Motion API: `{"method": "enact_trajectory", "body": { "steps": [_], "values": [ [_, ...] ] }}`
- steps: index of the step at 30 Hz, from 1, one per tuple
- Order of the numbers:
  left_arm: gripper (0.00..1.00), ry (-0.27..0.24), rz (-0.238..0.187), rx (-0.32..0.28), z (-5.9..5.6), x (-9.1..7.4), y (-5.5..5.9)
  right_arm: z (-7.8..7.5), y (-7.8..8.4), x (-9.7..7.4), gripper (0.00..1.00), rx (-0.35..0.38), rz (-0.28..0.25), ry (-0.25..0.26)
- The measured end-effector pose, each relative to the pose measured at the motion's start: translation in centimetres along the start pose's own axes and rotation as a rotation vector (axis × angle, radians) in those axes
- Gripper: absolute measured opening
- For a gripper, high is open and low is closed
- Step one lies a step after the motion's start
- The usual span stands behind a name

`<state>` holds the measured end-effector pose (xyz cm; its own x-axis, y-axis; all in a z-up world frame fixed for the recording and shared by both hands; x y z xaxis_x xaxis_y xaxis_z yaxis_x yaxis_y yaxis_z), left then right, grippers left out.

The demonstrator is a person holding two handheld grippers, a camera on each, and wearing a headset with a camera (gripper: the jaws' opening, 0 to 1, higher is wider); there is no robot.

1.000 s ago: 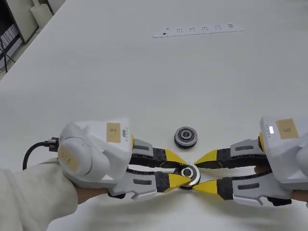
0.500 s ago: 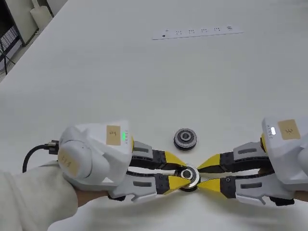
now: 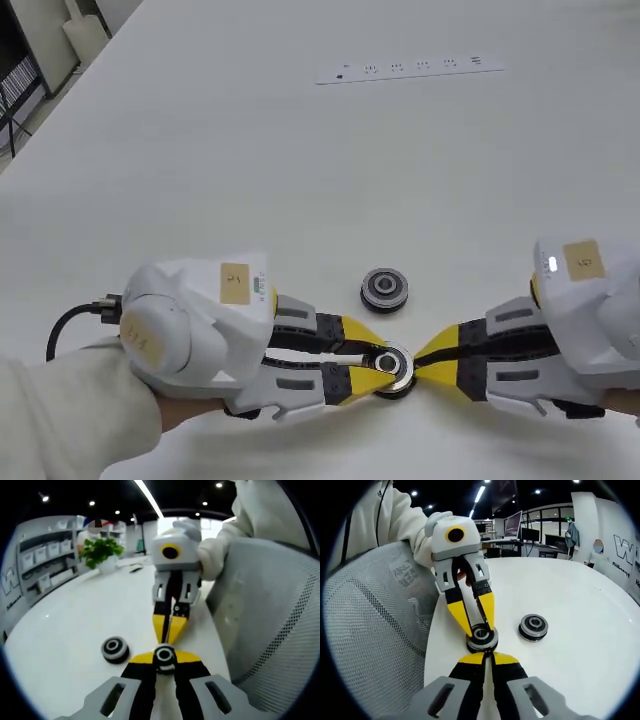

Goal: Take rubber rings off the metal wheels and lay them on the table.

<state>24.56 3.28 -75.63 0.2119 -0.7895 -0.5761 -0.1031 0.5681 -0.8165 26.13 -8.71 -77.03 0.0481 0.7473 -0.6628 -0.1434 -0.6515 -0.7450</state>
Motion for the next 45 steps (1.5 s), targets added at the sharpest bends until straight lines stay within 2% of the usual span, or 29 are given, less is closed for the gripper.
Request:
{"method": "enact_trajectory", "body": {
  "steps": [3,8,15,20,23,28,34,36,45],
  "values": [
    [0.14,0.0,-0.002,0.0,-0.01,-0.01,0.02,-0.11,-0.03,0.05,0.02,0.048,0.016,-0.021],
    [0.14,0.0,-0.003,0.0,0.0,-0.02,0.06,-0.16,-0.13,0.04,0.02,0.085,0.029,-0.034],
    [0.14,0.001,-0.006,-0.001,-0.01,0.0,0.02,-0.25,-0.22,0.06,0.06,0.067,0.026,-0.035],
    [0.14,0.001,-0.006,-0.001,0.01,-0.01,0.03,-0.03,-0.15,0.1,0.04,0.069,0.021,-0.057],
    [0.14,0.003,-0.007,0.0,0.08,-0.04,0.12,-0.26,-0.1,0.11,0.03,0.103,0.02,-0.077],
    [0.14,0.003,-0.009,0.0,0.17,-0.08,0.26,-0.24,-0.06,0.15,0.02,0.098,0.026,-0.071],
    [0.14,0.0,-0.012,0.0,0.14,-0.08,0.32,-0.33,0.01,0.15,0.0,0.118,0.018,-0.039],
    [0.14,-0.001,-0.013,0.001,0.07,-0.04,0.24,-0.34,0.02,0.02,0.0,0.145,0.006,-0.033],
    [0.14,-0.005,-0.018,0.003,0.02,-0.04,0.28,-0.74,0.06,-0.47,0.0,0.303,-0.045,-0.065]
  ]
}}
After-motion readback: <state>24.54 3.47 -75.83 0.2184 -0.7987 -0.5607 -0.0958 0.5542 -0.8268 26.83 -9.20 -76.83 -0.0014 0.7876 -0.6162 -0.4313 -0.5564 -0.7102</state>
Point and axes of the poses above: the centre of the closed fingertips' face, and the gripper's own axes: x roughly forward along the fingers, z roughly to its left, y roughly out of its underside, the point moved 7 cm from there along -x, roughly backward along the fingers, and after that the axes turned 6 degrees about z, right-handed, at the moved point
